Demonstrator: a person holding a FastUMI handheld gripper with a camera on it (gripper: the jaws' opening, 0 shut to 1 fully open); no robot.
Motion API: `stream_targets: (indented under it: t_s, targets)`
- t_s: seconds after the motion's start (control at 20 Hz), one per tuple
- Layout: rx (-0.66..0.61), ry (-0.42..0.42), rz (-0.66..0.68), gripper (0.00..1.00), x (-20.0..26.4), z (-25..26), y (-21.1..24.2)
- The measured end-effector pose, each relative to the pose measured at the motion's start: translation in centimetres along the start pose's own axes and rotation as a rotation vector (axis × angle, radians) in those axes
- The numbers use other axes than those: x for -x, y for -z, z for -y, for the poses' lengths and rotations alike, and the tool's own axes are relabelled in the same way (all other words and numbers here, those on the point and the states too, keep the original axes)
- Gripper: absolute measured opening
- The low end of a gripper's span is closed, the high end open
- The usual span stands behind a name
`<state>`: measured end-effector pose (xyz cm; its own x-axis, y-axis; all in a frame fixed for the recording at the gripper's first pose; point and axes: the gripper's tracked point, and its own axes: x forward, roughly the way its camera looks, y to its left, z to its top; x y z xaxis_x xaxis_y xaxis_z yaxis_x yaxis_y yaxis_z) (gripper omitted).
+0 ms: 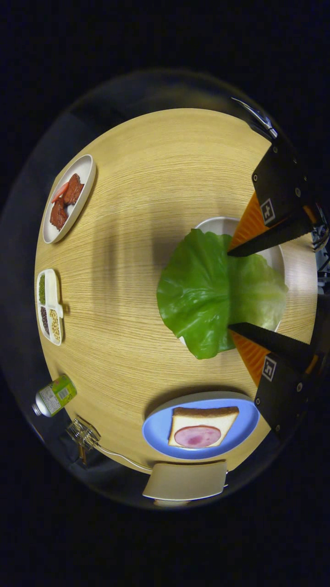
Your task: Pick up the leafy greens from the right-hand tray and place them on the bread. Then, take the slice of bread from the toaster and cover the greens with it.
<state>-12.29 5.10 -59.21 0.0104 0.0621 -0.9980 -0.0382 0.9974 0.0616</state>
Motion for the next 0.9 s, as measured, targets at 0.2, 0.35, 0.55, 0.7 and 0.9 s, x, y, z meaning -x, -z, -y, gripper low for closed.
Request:
stream_targets:
  t_s: [0.2,0.35,0.55,0.7,0.9]
  targets:
    - [-0.04,0.029,-0.022,0.73,-0.2,0.3,-0.1]
    - [-0.059,0.027,-0.025,0.55,-0.1,0.8,-0.2]
    - [-0.094,0.017,-0.016,0.27,0.0,1.7,-0.1]
    - [-0.154,0.007,-0.007,0.18,0.0,2.0,-0.1]
    - [-0.181,0.024,0.003,0.08,0.1,2.2,0.1]
